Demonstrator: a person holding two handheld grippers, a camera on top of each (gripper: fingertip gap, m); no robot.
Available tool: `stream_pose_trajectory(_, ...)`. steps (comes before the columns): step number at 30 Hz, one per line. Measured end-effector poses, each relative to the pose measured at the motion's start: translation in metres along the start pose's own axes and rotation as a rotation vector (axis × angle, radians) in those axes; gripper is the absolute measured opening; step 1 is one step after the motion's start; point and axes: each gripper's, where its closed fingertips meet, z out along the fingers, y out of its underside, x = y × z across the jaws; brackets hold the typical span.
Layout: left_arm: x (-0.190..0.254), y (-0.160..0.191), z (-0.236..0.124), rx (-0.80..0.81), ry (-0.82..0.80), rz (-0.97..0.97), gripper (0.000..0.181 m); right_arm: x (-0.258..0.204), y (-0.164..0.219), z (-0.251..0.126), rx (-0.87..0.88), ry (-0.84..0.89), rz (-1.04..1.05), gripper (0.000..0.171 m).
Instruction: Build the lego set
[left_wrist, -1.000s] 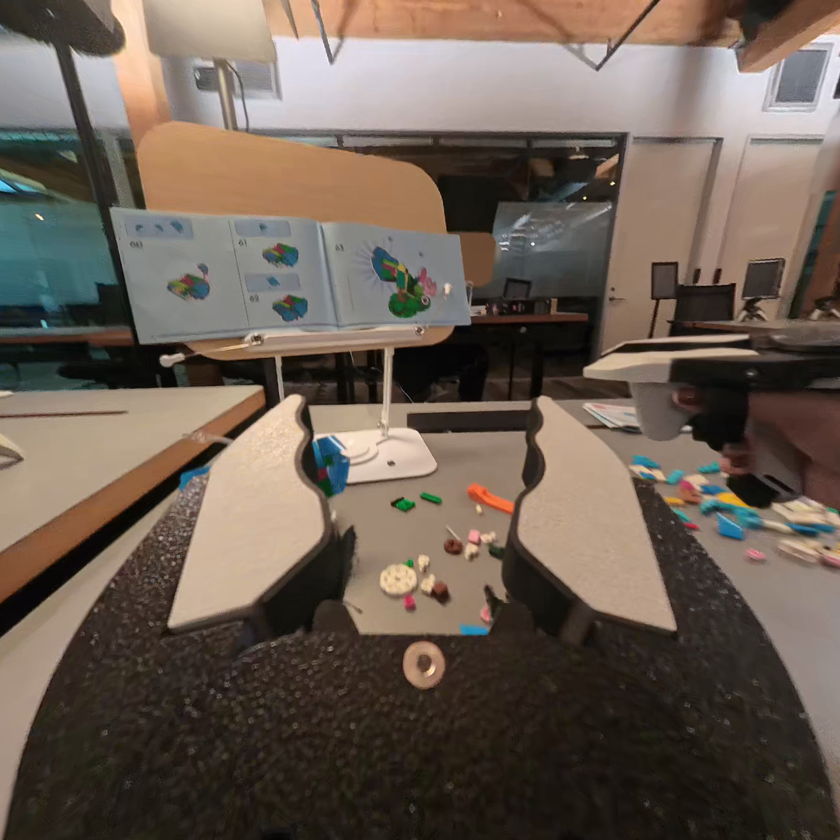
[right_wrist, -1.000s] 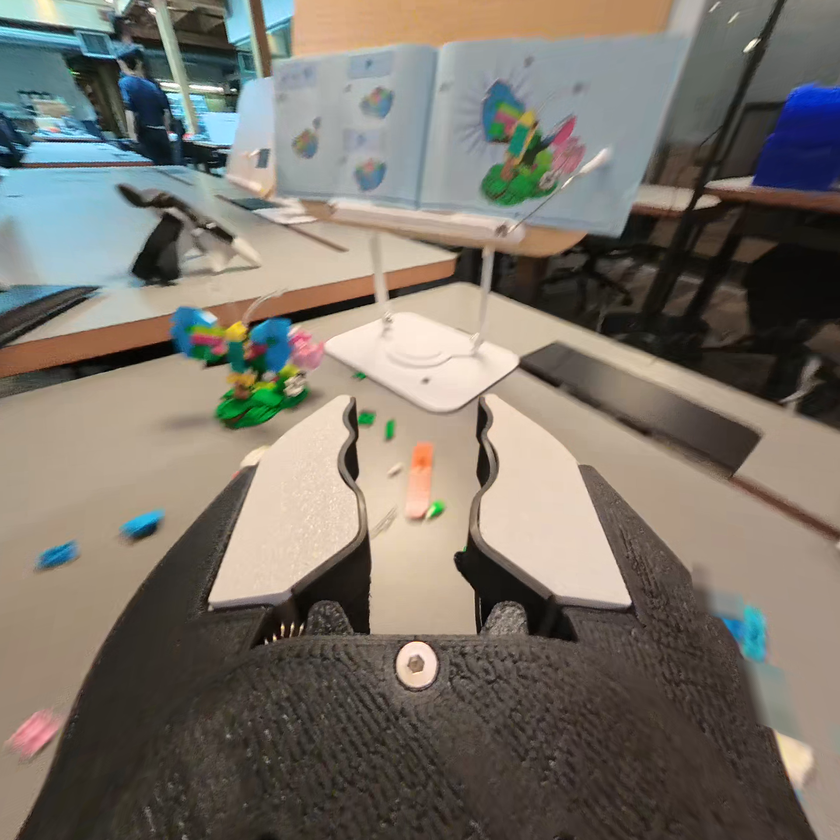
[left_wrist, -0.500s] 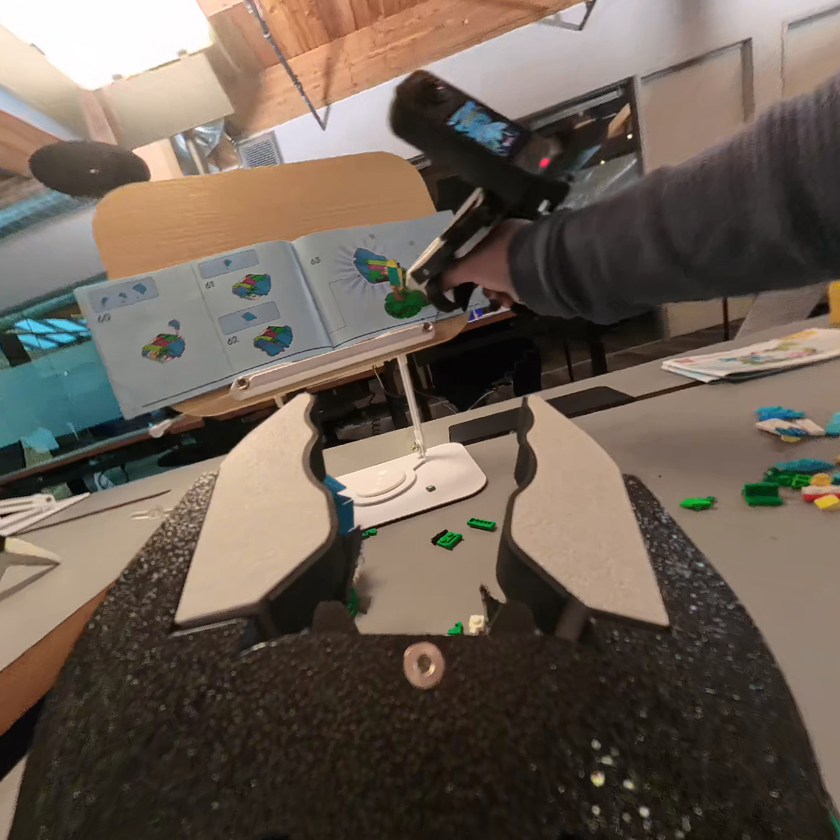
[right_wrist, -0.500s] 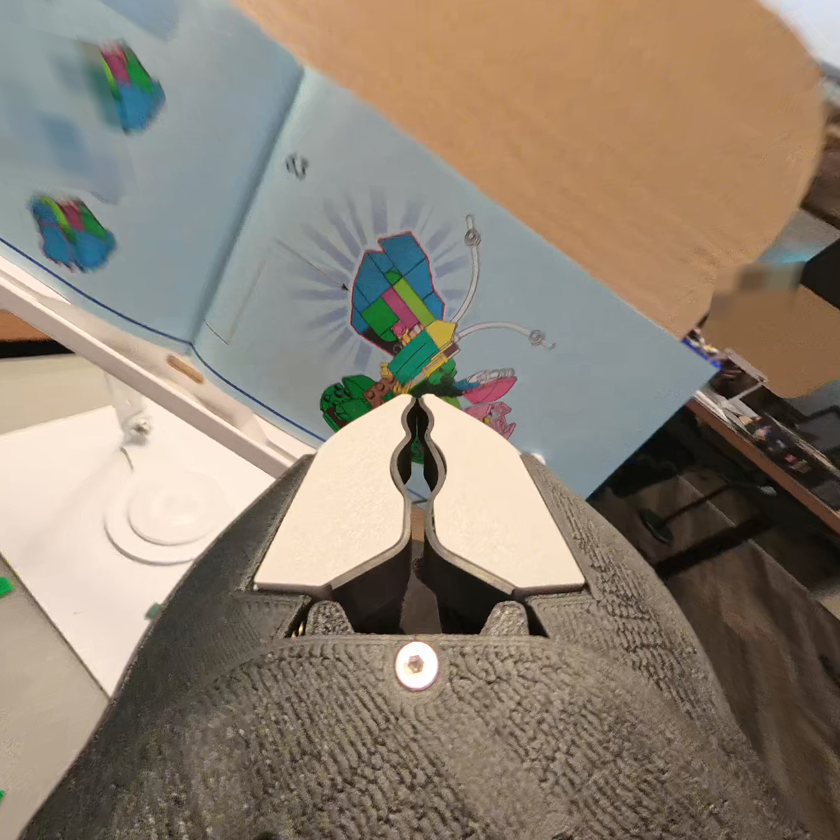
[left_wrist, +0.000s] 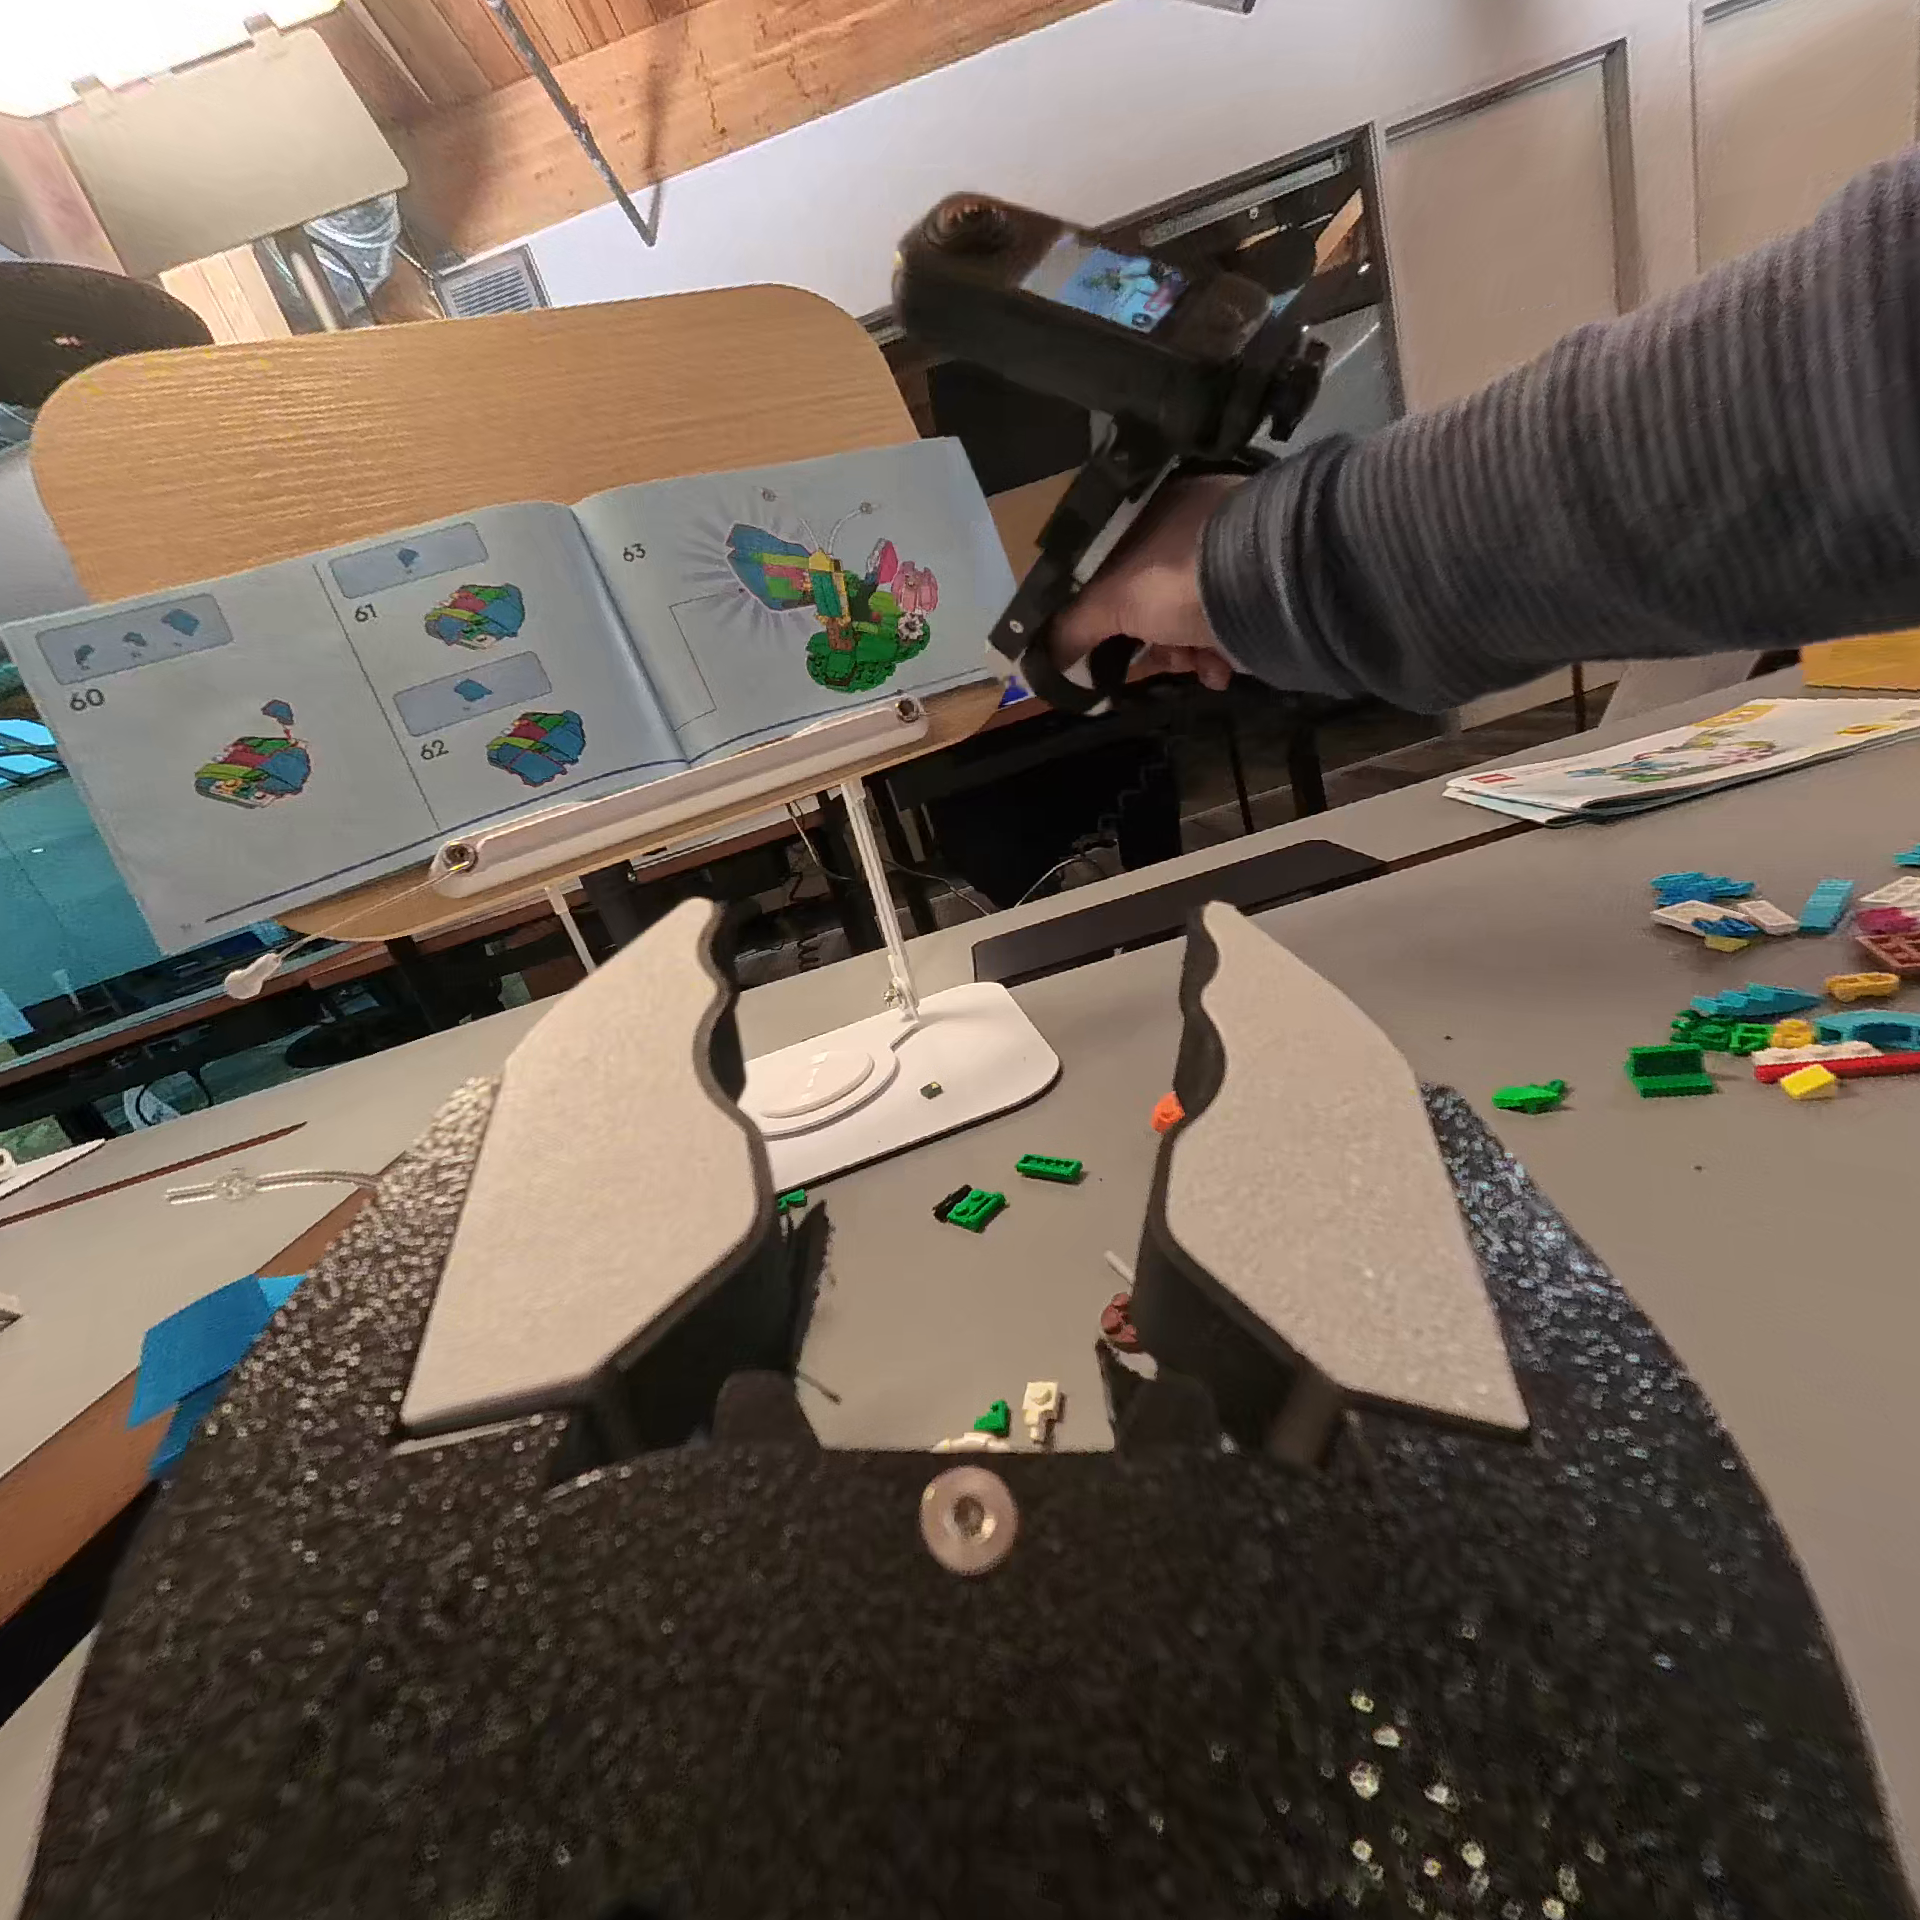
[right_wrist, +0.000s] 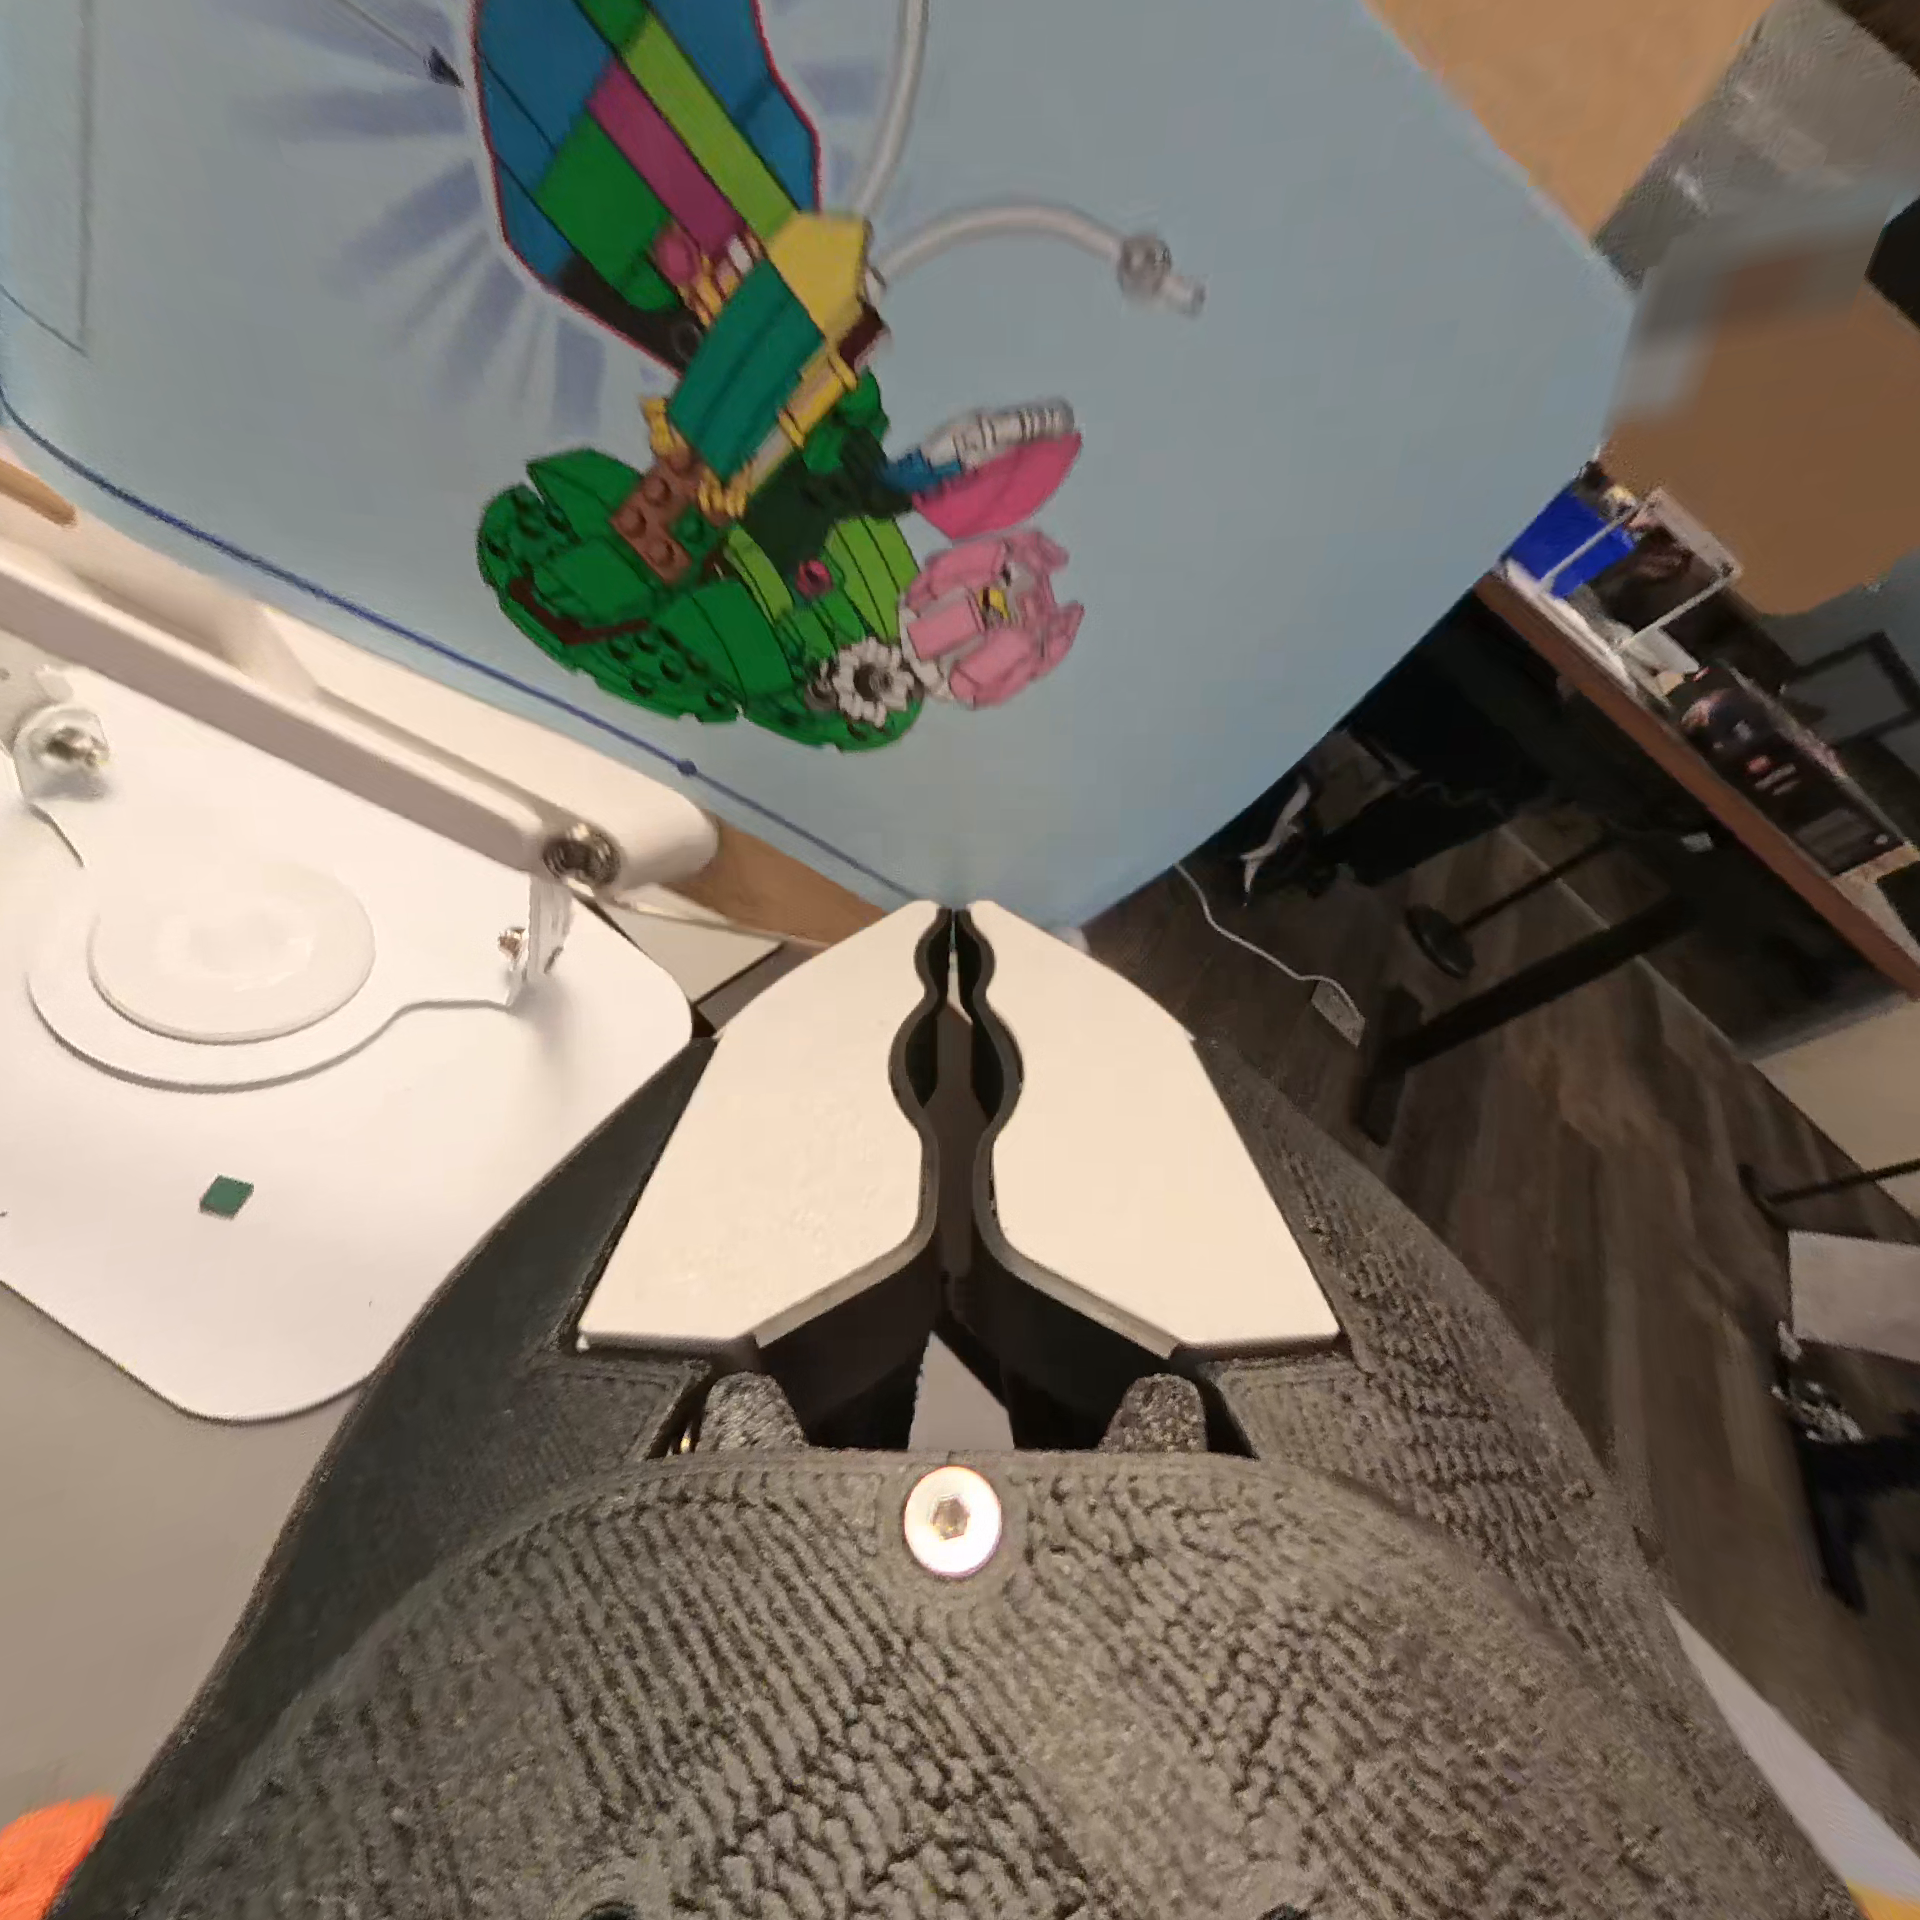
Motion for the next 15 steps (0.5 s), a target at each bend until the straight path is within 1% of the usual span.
stream_pose_trajectory(5, -0.002, 0.003, 0.001, -0.010, -0.001, -0.016, 0.081, 0.000, 0.049, 0.005, -0.073, -0.037, 0.059, 0.000)
stream_pose_trajectory(6, -0.003, 0.003, 0.001, -0.012, -0.004, -0.023, 0.081, -0.001, 0.052, 0.005, -0.037, -0.058, 0.100, 0.003)
stream_pose_trajectory(7, -0.004, 0.004, 0.001, -0.013, -0.006, -0.031, 0.081, -0.003, 0.047, 0.003, 0.048, -0.094, 0.161, 0.008)
stream_pose_trajectory(9, -0.005, 0.005, 0.001, -0.017, -0.010, -0.042, 0.080, -0.003, 0.025, -0.010, 0.288, -0.195, 0.328, 0.024)
stream_pose_trajectory(11, -0.005, 0.005, 0.002, -0.019, -0.008, -0.045, 0.080, 0.005, 0.012, -0.020, 0.441, -0.256, 0.489, 0.036)
stream_pose_trajectory(12, -0.005, 0.005, 0.002, -0.019, -0.007, -0.042, 0.080, 0.008, 0.010, -0.021, 0.479, -0.286, 0.551, 0.041)
stream_pose_trajectory(13, -0.004, 0.005, 0.002, -0.019, -0.005, -0.036, 0.080, 0.008, 0.009, -0.020, 0.503, -0.334, 0.605, 0.042)
stream_pose_trajectory(15, -0.004, 0.005, 0.002, -0.020, -0.004, -0.027, 0.079, 0.007, 0.008, -0.015, 0.502, -0.415, 0.704, 0.044)
